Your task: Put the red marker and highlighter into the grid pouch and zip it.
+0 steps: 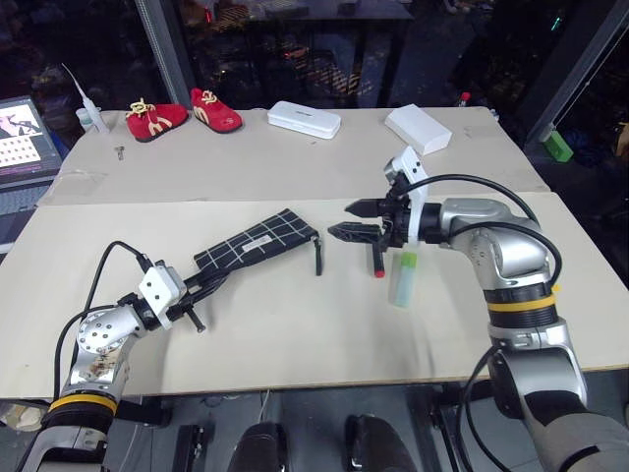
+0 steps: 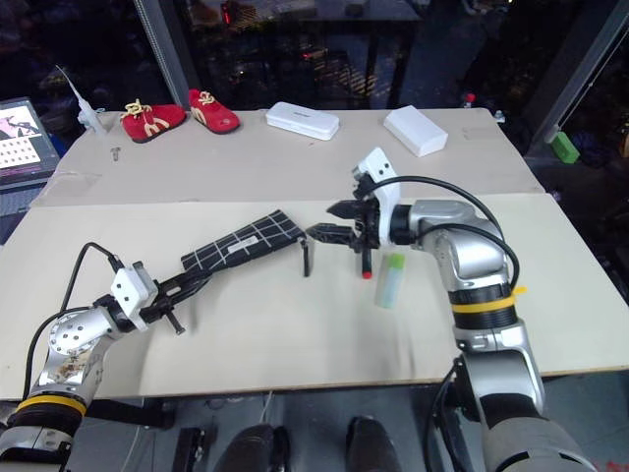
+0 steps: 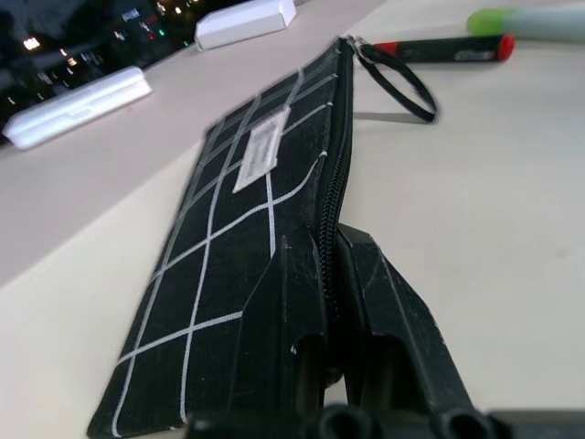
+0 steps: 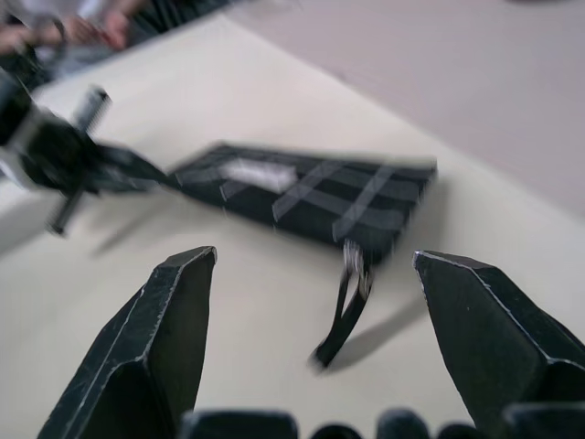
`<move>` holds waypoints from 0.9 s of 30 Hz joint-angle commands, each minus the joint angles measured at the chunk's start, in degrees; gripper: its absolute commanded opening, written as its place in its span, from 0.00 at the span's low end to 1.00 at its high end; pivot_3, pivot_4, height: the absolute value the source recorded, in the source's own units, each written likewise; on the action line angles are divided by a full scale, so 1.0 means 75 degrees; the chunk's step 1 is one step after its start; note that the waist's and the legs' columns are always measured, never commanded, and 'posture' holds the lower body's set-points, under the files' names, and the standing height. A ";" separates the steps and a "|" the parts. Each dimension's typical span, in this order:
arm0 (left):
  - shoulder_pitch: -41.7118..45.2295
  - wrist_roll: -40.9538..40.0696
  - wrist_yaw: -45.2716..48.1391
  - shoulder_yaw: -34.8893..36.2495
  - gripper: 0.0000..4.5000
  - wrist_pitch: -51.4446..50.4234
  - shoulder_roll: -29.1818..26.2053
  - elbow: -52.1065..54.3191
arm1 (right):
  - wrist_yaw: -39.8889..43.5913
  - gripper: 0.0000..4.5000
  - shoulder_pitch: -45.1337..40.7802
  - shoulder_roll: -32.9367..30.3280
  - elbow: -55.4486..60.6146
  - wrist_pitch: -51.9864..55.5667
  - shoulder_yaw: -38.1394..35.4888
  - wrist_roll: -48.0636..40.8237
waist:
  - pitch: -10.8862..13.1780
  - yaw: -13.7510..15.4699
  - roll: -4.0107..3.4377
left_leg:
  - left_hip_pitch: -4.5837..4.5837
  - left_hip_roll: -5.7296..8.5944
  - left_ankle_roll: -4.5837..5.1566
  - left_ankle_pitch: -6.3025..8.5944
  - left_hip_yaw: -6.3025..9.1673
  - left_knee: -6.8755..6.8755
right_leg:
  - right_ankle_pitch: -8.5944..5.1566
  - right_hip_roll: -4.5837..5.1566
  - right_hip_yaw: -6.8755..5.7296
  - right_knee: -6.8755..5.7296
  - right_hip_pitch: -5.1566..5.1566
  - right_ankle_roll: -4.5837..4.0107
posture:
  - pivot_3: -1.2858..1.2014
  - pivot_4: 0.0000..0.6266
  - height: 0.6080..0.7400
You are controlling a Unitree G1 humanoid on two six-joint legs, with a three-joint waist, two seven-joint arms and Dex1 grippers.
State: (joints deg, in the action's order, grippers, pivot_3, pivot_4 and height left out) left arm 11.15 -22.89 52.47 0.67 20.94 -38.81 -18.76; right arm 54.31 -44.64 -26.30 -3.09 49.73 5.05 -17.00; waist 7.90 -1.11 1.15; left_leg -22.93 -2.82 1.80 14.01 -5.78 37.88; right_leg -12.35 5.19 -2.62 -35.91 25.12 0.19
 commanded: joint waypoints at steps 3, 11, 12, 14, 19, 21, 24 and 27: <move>0.0037 -0.0040 -0.0012 0.0375 0.00 -0.0683 0.0047 0.0483 | -0.1158 0.85 0.0054 0.0517 -0.0146 0.0055 0.0410 0.0424 | 0.0001 -0.0027 0.0001 | 0.0007 0.0000 -0.0006 -0.0004 -0.0002 0.0000 | 0.0001 -0.0005 0.0002 -0.0009 0.0000 -0.0003 | 0.52 0.24 1.00; -0.0055 0.0287 0.0096 0.0431 0.00 -0.0651 0.0182 0.0382 | -0.2187 0.85 -0.0346 0.1186 -0.1334 -0.0296 0.0678 0.0995 | 0.0001 0.0014 0.0001 | -0.0004 0.0004 -0.0004 -0.0003 -0.0011 0.0000 | 0.0001 0.0000 0.0004 0.0005 0.0001 -0.0003 | 0.52 0.24 1.00; -0.0070 0.0310 0.0086 0.0433 0.00 -0.0663 0.0216 0.0420 | -0.2201 0.85 -0.0367 0.1238 -0.1444 -0.0353 0.0721 0.1020 | 0.0000 0.0015 0.0001 | -0.0006 0.0005 -0.0003 -0.0003 -0.0015 0.0000 | 0.0001 0.0000 0.0004 0.0007 0.0001 -0.0003 | 0.52 0.24 1.00; -0.0123 0.0359 0.0076 0.0437 0.00 -0.0666 0.0288 0.0489 | -0.2200 0.85 -0.0397 0.1353 -0.1671 -0.0521 0.0893 0.1121 | 0.0001 0.0015 0.0001 | -0.0006 0.0004 -0.0002 -0.0002 -0.0028 0.0000 | 0.0001 -0.0001 0.0003 0.0008 0.0001 -0.0003 | 0.52 0.24 1.00; -0.0172 0.0460 0.0102 0.0427 0.00 -0.0617 0.0411 0.0496 | -0.2302 0.85 -0.0651 0.1701 -0.2489 -0.0978 0.1031 0.1340 | 0.0001 -0.0003 0.0001 | -0.0003 0.0000 -0.0003 -0.0002 -0.0055 0.0000 | 0.0001 -0.0004 0.0003 0.0003 0.0002 -0.0004 | 0.52 0.24 1.00; -0.0150 0.0510 0.0110 0.0425 0.00 -0.0608 0.0451 0.0472 | -0.2286 0.85 -0.0759 0.1769 -0.2768 -0.1134 0.1036 0.1398 | 0.0001 -0.0005 0.0000 | -0.0002 0.0001 -0.0003 -0.0002 -0.0057 0.0000 | 0.0002 -0.0004 0.0005 0.0002 0.0002 -0.0004 | 0.52 0.24 1.00; -0.0114 0.0527 0.0122 0.0435 0.00 -0.0622 0.0504 0.0459 | -0.2258 0.68 -0.0843 0.1788 -0.3038 -0.1391 0.1046 0.1505 | 0.0001 -0.0006 0.0000 | -0.0001 0.0000 -0.0003 -0.0003 -0.0059 0.0000 | 0.0002 -0.0004 0.0007 0.0002 0.0002 -0.0004 | 0.52 0.24 1.00; -0.0081 0.0556 0.0120 0.0425 0.00 -0.0625 0.0561 0.0445 | -0.2171 0.44 -0.0848 0.1804 -0.3178 -0.1617 0.1028 0.1552 | 0.0001 -0.0005 0.0000 | -0.0003 0.0000 -0.0003 -0.0002 -0.0059 0.0000 | 0.0002 -0.0003 0.0007 0.0003 0.0002 -0.0004 | 0.52 0.24 1.00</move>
State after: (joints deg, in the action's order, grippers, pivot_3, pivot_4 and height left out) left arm 10.07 -18.94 53.27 2.82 16.03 -34.61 -16.63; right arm 37.44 -49.90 -12.88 -27.30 39.63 13.15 -5.53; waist 7.91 -1.14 1.16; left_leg -22.96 -2.82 1.78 13.99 -6.22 37.88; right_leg -12.34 5.17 -2.57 -35.89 25.14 0.16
